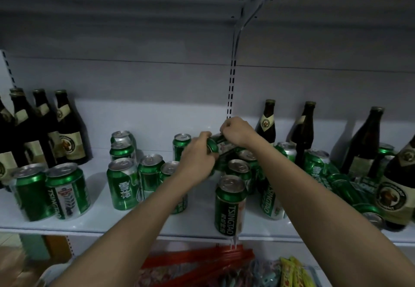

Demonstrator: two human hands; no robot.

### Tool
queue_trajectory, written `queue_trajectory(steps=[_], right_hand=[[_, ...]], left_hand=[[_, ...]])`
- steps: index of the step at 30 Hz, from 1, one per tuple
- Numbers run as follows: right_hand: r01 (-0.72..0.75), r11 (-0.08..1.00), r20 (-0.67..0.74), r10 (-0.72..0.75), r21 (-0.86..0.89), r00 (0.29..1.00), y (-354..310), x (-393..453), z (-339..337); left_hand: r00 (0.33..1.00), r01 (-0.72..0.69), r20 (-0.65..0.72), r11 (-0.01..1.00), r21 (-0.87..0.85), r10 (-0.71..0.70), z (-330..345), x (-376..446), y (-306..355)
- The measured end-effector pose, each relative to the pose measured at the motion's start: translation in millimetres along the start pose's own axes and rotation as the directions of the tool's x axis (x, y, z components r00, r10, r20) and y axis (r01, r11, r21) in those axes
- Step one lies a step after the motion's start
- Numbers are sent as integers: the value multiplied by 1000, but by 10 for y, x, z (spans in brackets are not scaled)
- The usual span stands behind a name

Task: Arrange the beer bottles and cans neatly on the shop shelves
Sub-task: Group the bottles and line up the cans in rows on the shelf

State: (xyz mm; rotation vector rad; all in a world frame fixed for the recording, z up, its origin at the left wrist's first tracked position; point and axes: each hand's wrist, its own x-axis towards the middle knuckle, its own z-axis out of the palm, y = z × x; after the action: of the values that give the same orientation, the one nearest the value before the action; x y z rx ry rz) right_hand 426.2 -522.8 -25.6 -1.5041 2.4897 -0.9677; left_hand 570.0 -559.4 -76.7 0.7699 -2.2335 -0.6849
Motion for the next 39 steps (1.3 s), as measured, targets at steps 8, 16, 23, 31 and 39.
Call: queue_trajectory(steps=[8,16,23,31,39], right_hand=[[-97,949,191,40,301,981,-40,-272,-218],[-1,979,320,-66,204,945,-129,-399,-163],[106,965,288,-176,241,942,-246,-405,-46],[110,918,206,-200,380,958,-184,-432,89],[-47,855,357,-166,517,919,-34,-431,37]], left_hand=[[999,37,17,946,-323,-34,-492,156,34],[999,38,20,919,-391,-33,-751,249,-6],[987,-36,149,988,-148,58,-729,294,-39],[985,-39,153,974,-225,75,-679,309,-140],[928,25,365,967,-253,71,-769,338,-331]])
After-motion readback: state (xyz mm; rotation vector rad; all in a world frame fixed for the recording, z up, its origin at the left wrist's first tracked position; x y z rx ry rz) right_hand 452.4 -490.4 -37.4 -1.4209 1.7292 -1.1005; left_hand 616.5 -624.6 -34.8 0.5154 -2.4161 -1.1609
